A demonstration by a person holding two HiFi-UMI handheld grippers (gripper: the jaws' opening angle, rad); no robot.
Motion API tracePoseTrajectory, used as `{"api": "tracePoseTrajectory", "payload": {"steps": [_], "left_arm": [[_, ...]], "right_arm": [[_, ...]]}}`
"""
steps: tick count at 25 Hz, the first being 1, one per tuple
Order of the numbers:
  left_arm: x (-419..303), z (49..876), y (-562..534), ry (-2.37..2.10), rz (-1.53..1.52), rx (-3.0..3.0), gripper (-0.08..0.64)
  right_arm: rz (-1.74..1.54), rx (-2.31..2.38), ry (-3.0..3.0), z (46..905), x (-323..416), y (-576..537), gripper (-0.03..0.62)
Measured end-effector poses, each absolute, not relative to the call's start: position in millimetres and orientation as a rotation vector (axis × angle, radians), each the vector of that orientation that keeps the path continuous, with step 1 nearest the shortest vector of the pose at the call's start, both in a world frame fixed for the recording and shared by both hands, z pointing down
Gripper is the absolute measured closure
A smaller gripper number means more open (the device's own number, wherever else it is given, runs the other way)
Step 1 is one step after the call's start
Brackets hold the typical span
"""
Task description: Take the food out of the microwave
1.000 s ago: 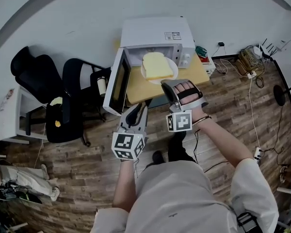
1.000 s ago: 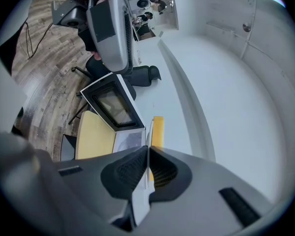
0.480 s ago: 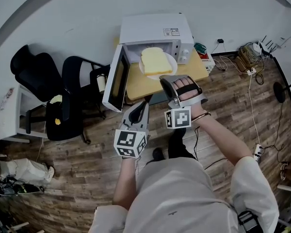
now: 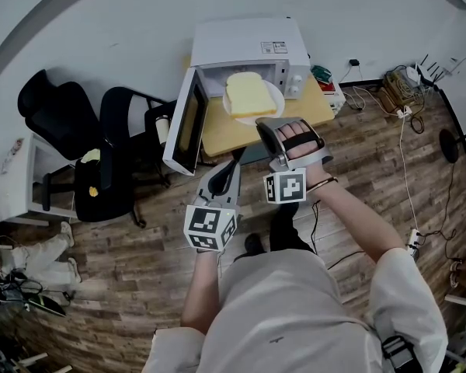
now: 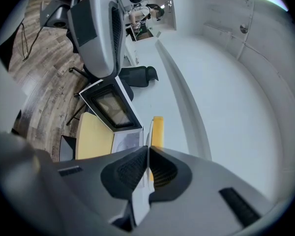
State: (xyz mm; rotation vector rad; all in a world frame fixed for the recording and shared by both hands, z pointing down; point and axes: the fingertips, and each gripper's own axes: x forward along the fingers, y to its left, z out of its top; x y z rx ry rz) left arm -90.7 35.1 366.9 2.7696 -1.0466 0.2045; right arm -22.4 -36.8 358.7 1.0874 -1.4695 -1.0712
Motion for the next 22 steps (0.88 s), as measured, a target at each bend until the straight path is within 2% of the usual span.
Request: {"api": "tracePoseTrajectory", "payload": {"steps": [22], "left_arm": [[-85.5,372.3,38.6,-1.019,0.199,2.764,0.548]], "right_arm": [[-1.084,1.102,-1.427,364.4,-16.3,-34.9,0.58]]}}
